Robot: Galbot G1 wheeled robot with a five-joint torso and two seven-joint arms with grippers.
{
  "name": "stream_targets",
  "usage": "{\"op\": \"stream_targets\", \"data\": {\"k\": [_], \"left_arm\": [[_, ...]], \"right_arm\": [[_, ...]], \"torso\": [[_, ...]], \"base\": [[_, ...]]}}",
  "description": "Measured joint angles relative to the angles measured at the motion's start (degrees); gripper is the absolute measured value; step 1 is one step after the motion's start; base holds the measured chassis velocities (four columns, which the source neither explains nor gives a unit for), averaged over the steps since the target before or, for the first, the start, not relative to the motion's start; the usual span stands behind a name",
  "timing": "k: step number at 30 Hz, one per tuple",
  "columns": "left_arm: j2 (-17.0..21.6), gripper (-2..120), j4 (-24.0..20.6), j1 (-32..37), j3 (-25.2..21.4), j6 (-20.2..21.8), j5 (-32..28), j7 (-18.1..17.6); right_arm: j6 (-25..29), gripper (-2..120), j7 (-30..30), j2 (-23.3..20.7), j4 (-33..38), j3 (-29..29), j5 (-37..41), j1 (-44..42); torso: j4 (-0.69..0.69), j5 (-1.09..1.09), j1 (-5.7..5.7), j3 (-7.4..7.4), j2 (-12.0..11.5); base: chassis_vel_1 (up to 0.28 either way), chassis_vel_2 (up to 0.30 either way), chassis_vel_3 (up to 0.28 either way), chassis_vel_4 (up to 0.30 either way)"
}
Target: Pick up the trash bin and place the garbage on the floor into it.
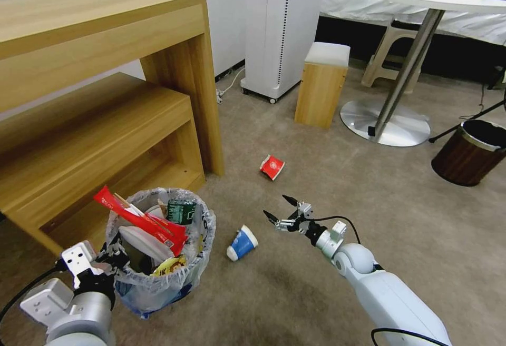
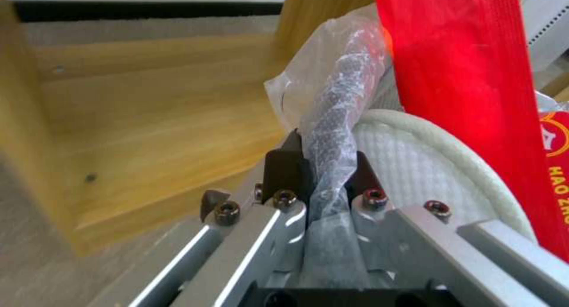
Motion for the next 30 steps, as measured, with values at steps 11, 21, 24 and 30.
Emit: {"op": "stream_targets", "data": {"k": [11, 21, 24, 30], "left_arm": [[-0.4, 3, 0.0, -0.7, -0.1, -0.2, 0.2, 0.1], [-0.9, 3, 0.0, -0.7, -0.7, -0.5, 0.5, 0.1], [-1.1, 3, 0.0, -0.6, -0.8, -0.5, 0.5, 0.1], [-1.7, 3, 0.0, -0.6, -0.8, -0.6, 1.2, 0.1]], "right_arm": [[-4.2, 100, -5.7, 2.7, -3.0, -5.2, -5.2, 4.5], [-11.1, 100, -21.2, 5.1, -12.9, -11.1, -18.7, 15.6], [-11.3, 100, -23.8, 6.8, -17.2, -12.0, -23.6, 18.0], [-8.9, 100, -28.8, 10.1, -25.8, -12.4, -30.6, 22.2]], "torso": [[-0.01, 0.0, 0.0, -0.01, 0.0], [0.01, 0.0, 0.0, 0.0, 0.0], [0.0, 0.01, 0.0, 0.0, 0.0], [-0.01, 0.0, 0.0, 0.0, 0.0]], "base": [[-0.068, 0.072, 0.084, -0.073], [0.01, -0.007, -0.009, 0.009], [0.0, 0.0, 0.0, 0.0], [0.0, 0.0, 0.0, 0.0]]}}
